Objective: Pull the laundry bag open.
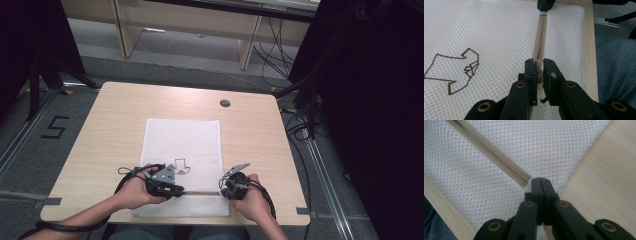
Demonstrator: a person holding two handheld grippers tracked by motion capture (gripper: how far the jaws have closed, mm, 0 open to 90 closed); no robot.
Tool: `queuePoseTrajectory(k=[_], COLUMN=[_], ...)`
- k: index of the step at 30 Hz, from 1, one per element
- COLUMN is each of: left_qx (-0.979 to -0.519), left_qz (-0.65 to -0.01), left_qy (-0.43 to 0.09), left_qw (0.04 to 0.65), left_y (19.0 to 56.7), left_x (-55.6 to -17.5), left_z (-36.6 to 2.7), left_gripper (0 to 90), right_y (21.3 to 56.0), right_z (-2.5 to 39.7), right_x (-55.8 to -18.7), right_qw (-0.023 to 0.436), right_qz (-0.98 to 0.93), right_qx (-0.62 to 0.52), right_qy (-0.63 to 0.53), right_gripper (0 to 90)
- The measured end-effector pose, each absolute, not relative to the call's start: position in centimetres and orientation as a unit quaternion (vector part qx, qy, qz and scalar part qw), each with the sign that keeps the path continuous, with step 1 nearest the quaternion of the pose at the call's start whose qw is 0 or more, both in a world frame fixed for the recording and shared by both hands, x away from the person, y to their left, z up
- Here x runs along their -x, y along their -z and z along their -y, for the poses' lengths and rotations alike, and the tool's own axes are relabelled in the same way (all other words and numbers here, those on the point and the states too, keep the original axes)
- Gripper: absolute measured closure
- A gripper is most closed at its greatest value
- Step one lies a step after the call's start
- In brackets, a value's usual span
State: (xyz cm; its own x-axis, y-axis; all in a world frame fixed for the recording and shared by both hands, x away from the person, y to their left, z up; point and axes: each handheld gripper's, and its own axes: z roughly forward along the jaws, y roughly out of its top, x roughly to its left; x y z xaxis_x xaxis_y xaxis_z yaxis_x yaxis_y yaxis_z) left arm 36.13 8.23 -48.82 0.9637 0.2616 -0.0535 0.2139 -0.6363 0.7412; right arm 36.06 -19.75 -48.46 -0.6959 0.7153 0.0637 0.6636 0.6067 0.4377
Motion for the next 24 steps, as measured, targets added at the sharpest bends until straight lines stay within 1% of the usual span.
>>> queuePoseTrajectory(k=[3, 4, 6, 8, 17, 24], left_qx=[-0.904, -0.904, -0.906, -0.904, -0.903, -0.907], left_qz=[-0.134, -0.133, -0.131, -0.134, -0.136, -0.133], left_qy=[-0.029, -0.030, -0.034, -0.029, -0.022, -0.026], left_qw=[0.405, 0.404, 0.401, 0.404, 0.407, 0.400], left_y=[48.91, 48.94, 48.96, 48.94, 49.00, 48.90], left_x=[-36.10, -36.13, -36.15, -36.13, -36.04, -36.02], left_z=[-8.20, -8.28, -8.35, -8.39, -8.76, -9.10], left_gripper=[81.7, 81.7, 81.7, 81.7, 81.7, 81.7], right_y=[48.44, 48.55, 48.59, 48.50, 48.49, 48.53], right_z=[19.71, 19.80, 19.82, 19.73, 19.78, 19.90], right_x=[-36.01, -36.14, -36.15, -36.02, -36.04, -36.17], right_qw=[0.056, 0.067, 0.068, 0.060, 0.062, 0.066], right_qz=[-0.894, -0.897, -0.898, -0.894, -0.895, -0.898], right_qx=[-0.387, -0.376, -0.375, -0.386, -0.383, -0.374], right_qy=[-0.219, -0.221, -0.222, -0.221, -0.221, -0.222], right_gripper=[90.0, 90.0, 90.0, 90.0, 90.0, 90.0])
